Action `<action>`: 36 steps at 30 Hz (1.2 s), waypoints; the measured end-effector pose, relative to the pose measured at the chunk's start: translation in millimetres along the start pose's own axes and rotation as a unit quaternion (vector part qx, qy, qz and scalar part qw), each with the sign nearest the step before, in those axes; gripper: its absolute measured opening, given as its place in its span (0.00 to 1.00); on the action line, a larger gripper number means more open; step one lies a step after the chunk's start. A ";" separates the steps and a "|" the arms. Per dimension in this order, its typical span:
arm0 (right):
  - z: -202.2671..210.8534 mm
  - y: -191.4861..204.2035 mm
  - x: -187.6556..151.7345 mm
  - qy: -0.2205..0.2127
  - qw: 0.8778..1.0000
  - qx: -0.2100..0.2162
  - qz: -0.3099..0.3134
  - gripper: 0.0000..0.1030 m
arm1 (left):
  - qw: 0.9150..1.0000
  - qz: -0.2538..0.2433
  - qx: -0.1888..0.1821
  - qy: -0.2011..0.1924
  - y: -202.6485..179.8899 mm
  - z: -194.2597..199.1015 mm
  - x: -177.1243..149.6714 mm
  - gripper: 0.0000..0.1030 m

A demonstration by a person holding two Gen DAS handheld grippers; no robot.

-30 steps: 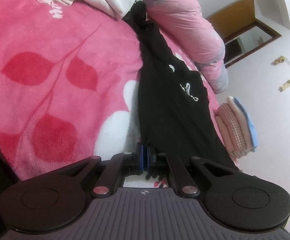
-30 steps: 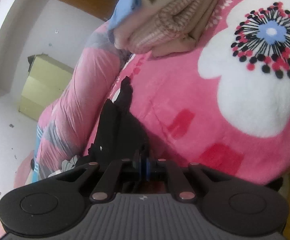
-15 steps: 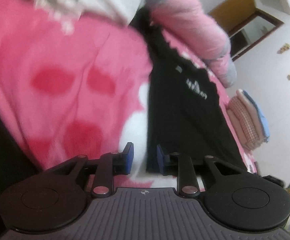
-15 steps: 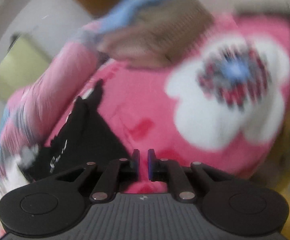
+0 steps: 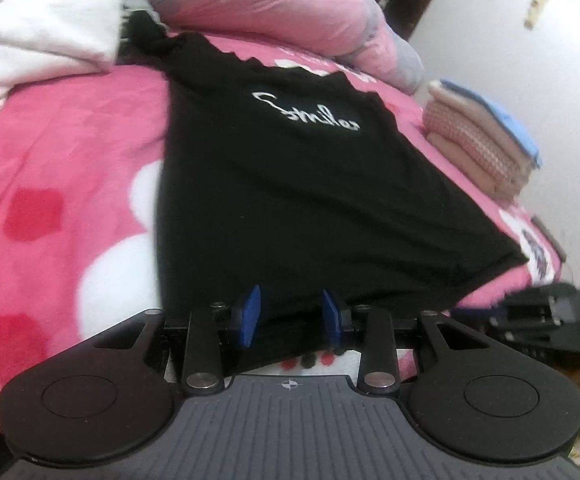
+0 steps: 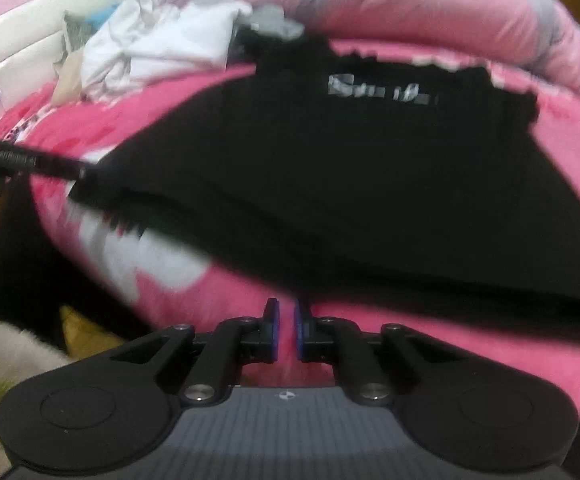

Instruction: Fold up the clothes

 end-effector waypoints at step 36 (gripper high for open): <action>-39.3 166.9 18.3 -0.074 0.963 0.150 0.209 0.07 | 0.984 0.132 0.068 -0.098 78.9 85.8 -38.5 0.40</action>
Point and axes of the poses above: each gripper's, at about its wrist camera, not at the fingertips, and z roughly against the way its jaws point, y to its left, x to its top, the point moved 2 cm from there along -z, roughly the way its jaws point, and after that the axes turned 15 degrees about -z, right-handed, at the moved point
